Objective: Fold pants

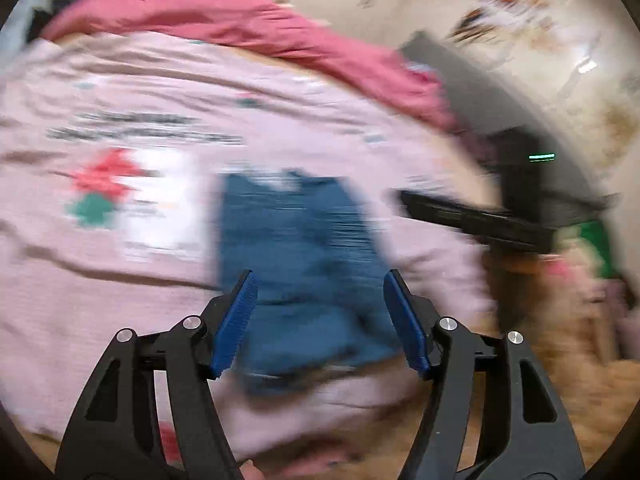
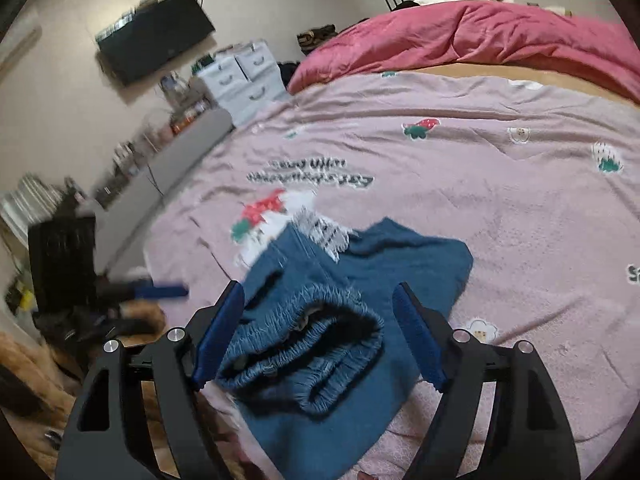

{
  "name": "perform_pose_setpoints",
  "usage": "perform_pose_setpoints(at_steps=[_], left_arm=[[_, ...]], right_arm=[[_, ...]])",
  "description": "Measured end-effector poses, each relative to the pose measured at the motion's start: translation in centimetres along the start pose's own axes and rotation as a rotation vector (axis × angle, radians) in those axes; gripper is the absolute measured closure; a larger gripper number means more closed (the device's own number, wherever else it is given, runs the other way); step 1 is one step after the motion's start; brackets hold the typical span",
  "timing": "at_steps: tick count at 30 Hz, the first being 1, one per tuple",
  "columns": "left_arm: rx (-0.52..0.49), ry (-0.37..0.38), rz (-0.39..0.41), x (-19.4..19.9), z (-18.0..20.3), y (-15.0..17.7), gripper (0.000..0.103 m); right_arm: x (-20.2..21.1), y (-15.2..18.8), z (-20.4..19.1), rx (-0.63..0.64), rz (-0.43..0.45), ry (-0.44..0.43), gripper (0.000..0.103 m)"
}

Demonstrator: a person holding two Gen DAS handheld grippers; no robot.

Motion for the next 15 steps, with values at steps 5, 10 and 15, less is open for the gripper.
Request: perform_pose_setpoints(at_steps=[5,10,15], left_arm=[[-0.071,-0.157,-0.100,-3.7,-1.3,1.2,0.046],[-0.063,-0.130,-0.163,-5.5,-0.9,2.5,0.046],[-0.063,-0.126,-0.158,-5.4,-1.0,2.0,0.045]], right_arm=[[-3.0,1.8,-0.5,0.057,-0.107,0.072,0.027],[-3.8,4.7,1.8,0.041,-0.192,0.157,0.028],[-3.6,5.6,2.4,0.016,-0.181,0.168,0.028]])
Point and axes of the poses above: each gripper's, at about its wrist camera, not at the fingertips, and x roughly against the way its jaws point, z to its right, y to its underside, the point moved 6 cm from there along -x, roughly the way its jaws point, and after that the axes turned 2 degrees about z, right-handed, at the moved point
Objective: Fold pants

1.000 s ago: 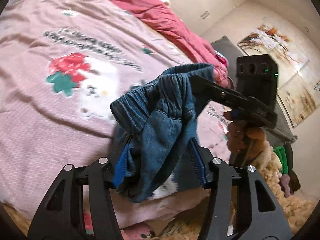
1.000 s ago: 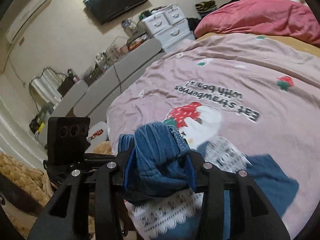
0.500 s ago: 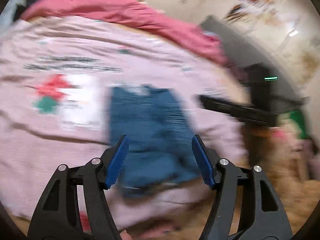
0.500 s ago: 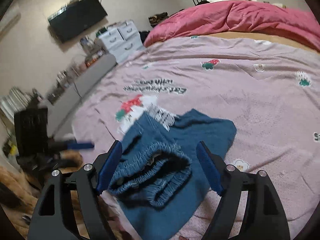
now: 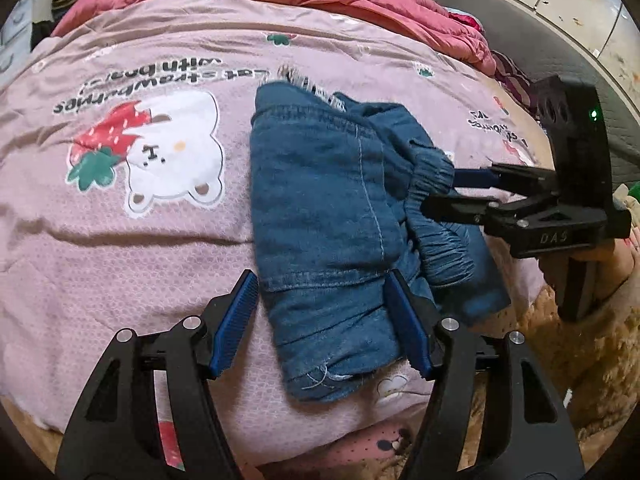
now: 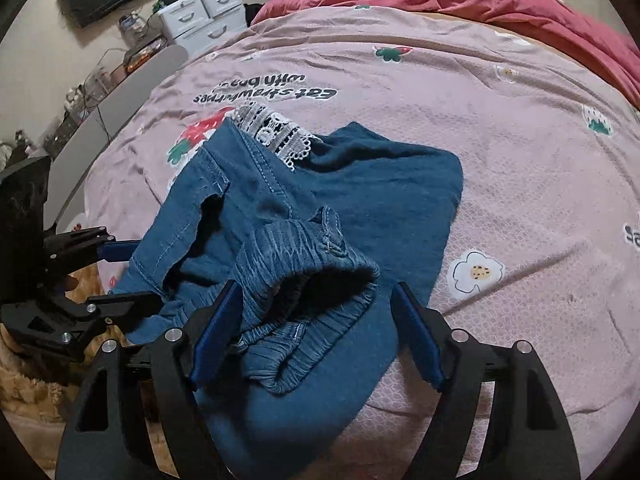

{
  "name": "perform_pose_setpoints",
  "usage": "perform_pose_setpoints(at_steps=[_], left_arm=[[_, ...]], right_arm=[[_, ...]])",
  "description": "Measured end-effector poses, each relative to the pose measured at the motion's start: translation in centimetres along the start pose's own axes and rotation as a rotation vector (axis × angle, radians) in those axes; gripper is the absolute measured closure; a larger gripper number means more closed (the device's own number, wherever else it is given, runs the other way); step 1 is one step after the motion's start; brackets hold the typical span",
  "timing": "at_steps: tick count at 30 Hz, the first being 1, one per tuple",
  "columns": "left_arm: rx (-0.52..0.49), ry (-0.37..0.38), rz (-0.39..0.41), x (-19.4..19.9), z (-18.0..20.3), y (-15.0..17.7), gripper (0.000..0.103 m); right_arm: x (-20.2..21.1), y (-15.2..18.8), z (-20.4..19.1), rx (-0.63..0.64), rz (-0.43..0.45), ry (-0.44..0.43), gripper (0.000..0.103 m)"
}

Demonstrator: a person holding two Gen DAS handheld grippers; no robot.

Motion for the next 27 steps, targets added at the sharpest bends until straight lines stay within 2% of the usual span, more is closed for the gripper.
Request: perform_pose_setpoints(at_steps=[7,10,14,27], left_arm=[[-0.002,-0.001,0.017,1.3,-0.1,-0.1,0.044],[-0.005,-0.002,0.033,2.0,0.0,-0.4,0.036],[-0.012,-0.006,0.051,2.6,-0.1,-1.0,0.034],[-0.020,-0.009,0.070,3.1,-0.6,-2.6,0.030]], right_arm=[[2.6,-0.8,-0.9,0.036,0.087,0.044,0.026],[4.0,-0.7,-0.6,0.013,0.122,0.063,0.025],[5.8,-0.1,-1.2,0.009,0.164,0.077,0.018],[7.7,3.1,-5.2,0.038,0.184,0.118,0.016]])
Point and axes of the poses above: each gripper's, at about its wrist camera, not at the fingertips, and x roughly against the way its jaws point, z to its right, y to its underside, the point moved 6 cm from there along -x, roughly the way its jaws point, and after that the axes turned 2 degrees about z, right-handed, at the moved point
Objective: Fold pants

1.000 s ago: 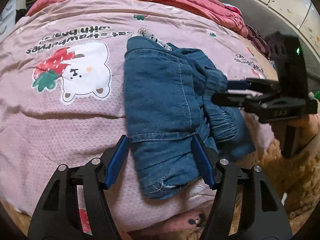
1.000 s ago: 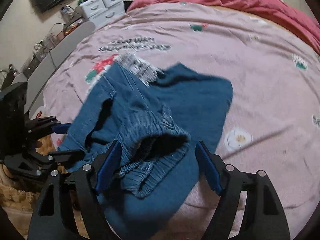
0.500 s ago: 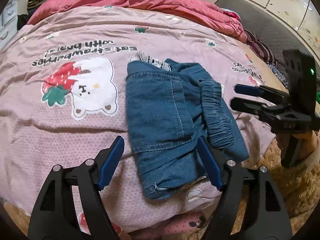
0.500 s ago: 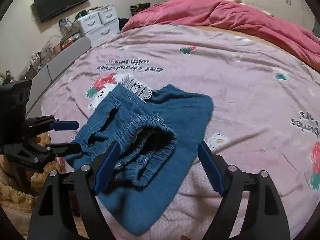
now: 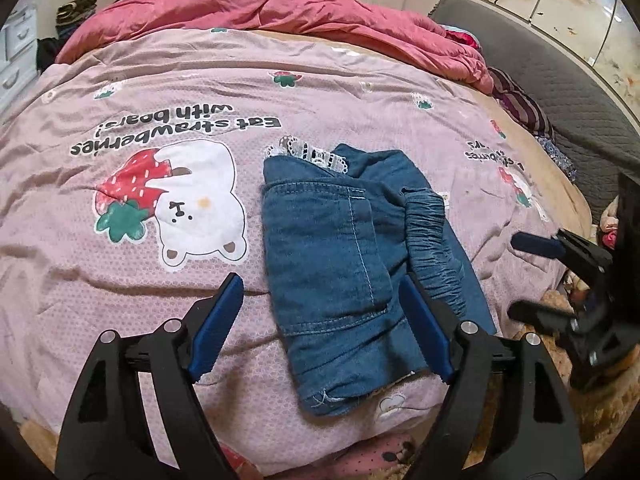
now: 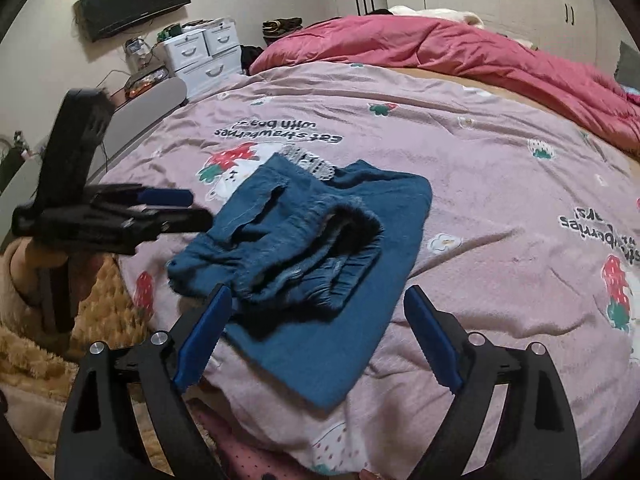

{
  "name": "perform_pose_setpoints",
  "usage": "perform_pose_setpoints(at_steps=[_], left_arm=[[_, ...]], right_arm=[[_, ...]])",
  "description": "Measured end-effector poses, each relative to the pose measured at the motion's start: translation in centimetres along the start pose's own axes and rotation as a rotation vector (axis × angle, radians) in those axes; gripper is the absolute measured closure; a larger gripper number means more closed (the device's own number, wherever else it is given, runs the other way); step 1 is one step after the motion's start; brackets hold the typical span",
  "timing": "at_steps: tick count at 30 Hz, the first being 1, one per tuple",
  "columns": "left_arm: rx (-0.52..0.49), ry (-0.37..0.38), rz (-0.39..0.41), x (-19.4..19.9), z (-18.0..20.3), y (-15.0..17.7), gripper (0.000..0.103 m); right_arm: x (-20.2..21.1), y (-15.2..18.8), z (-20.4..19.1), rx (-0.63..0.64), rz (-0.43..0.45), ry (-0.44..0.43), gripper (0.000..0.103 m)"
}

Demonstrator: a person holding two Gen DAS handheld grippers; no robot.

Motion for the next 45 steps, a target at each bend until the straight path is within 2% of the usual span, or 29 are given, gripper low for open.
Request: perform_pose_setpoints(at_steps=[3,12,16,17,19,22,26,30,34,35,36,38,41,45], left_arm=[[-0.006,-0.002,-0.001,-0.2,-0.1,-0.3,0.023],[-0.030,-0.016,0.002,-1.1,-0.9,-2.4,0.023],[-0.020,0.024,-0.008,-2.0,-0.9,-3.3,0.023],[-0.014,0.047,-0.014,-2.3,-0.9,-3.6,0.025],[0.002,0.095,-0.037,-3.2,-0.8,-4.0,0.042],[0.002,0.132,-0.067,-4.3,-0.4,-4.3,0.059],[-0.035,0.091,-0.114,-6.5,-0.6,-4.2,0.063],[-0.056,0.085,-0.128,-7.0,-0.5,-4.1,0.063],[-0.047,0.094,-0.127,-7.0,-0.7,-4.0,0.063],[-0.046,0.093,-0.127,-7.0,-0.7,-4.0,0.063],[-0.046,0.094,-0.127,-7.0,-0.8,-4.0,0.063],[-0.044,0.094,-0.128,-7.1,-0.8,-4.1,0.063],[-0.041,0.097,-0.135,-7.3,-0.9,-3.9,0.062],[-0.041,0.107,-0.134,-7.4,-1.0,-3.9,0.061]], right_arm=[[0.4,0.1,-1.9,0.043,0.018,-0.008,0.016],[-0.6,0.4,-7.1,0.172,0.021,-0.077,0.017],[-1.3,0.5,-8.9,0.206,0.023,-0.108,0.022],[-1.4,0.6,-9.2,0.215,0.021,-0.115,0.023],[-1.7,0.7,-10.0,0.241,0.017,-0.122,0.026],[-2.3,0.7,-10.8,0.276,0.017,-0.121,0.031],[-3.5,0.5,-11.4,0.339,0.010,-0.095,0.047],[-4.7,0.2,-12.6,0.473,0.019,-0.019,0.050],[-5.9,-0.4,-13.8,0.573,0.029,0.017,0.053],[-6.4,-0.5,-14.0,0.591,0.027,0.025,0.060],[-6.9,-0.4,-14.1,0.607,0.020,0.032,0.075],[-8.4,0.0,-14.2,0.627,-0.028,-0.002,0.096],[-8.4,0.7,-14.6,0.631,-0.064,-0.058,0.098],[-6.7,1.6,-14.1,0.607,-0.078,-0.085,0.100]])
Point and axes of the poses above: each gripper's, at about its wrist camera, not at the fingertips, and x roughly against the way its jaws point, z to its right, y to its underside, the point moved 6 cm from there along -x, roughly the way its jaws point, and after that the axes turned 2 degrees about z, right-handed, at the moved point
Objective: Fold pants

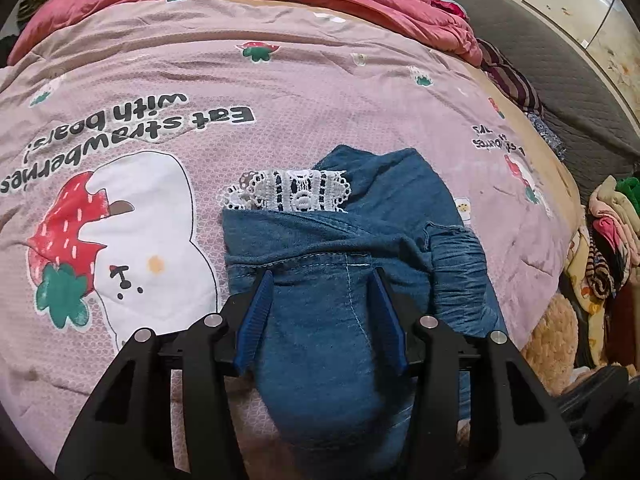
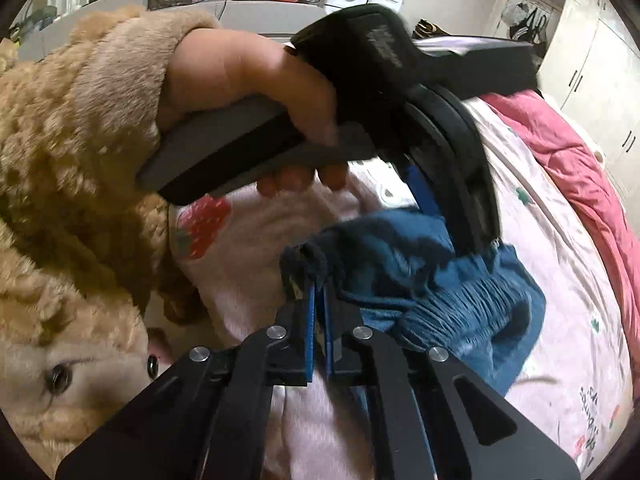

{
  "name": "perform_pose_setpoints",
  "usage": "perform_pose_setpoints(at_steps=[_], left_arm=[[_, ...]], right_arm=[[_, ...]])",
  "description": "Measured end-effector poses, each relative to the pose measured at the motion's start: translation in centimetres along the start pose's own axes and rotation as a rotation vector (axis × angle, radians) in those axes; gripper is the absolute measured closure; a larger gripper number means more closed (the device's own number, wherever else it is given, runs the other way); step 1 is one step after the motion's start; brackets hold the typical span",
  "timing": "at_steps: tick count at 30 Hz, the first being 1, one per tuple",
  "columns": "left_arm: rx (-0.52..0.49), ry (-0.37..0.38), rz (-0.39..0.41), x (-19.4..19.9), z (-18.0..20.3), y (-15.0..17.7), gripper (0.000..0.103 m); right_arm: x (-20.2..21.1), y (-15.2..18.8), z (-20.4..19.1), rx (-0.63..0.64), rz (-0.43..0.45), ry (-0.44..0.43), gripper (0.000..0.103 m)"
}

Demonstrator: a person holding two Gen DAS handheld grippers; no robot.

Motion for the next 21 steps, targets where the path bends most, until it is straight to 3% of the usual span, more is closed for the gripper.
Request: perform_pose_setpoints(at_steps=[4,11,15,18,21], left_arm=[[0.008,-0.001,0.005,-0.4,0.0,0.0,0.060],[-0.001,-0.021,0.012,-0.4,0.4,0.1,0.059],[-0.008,-0.030,0.016,-0.4,0.6,0.1,0.056],[-0.014,-0.037,0.018,-0.4,0.6,0.1,0.055],[-0.017,-0.040,0.019,-0.5,0.7,0.0,0.053]], right_arm=[[-1.2,2.0,-0.1,-0.049,-0.037,-0.045,0.100],[-1.4,2.7,0.7,-0.172,-0.011,-0.067,0.100],[-1.1,2.5,1.0,-0.210,-0.008,-0.063,0.094],[0.9,2.1,1.5,-0.230,0.009,-0.062,0.082],[3.0,1.6,1.5,-0.285,0.052,-0.095,0.078]])
Point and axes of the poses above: each gripper's, at about its wrist camera, not at the fingertips, and x roughly against the way its jaws point, z to its right, y to its underside, the point moved 6 cm from there along -x, roughly the way its jaws point, and after that the axes turned 2 degrees about z, right-handed, at the moved point
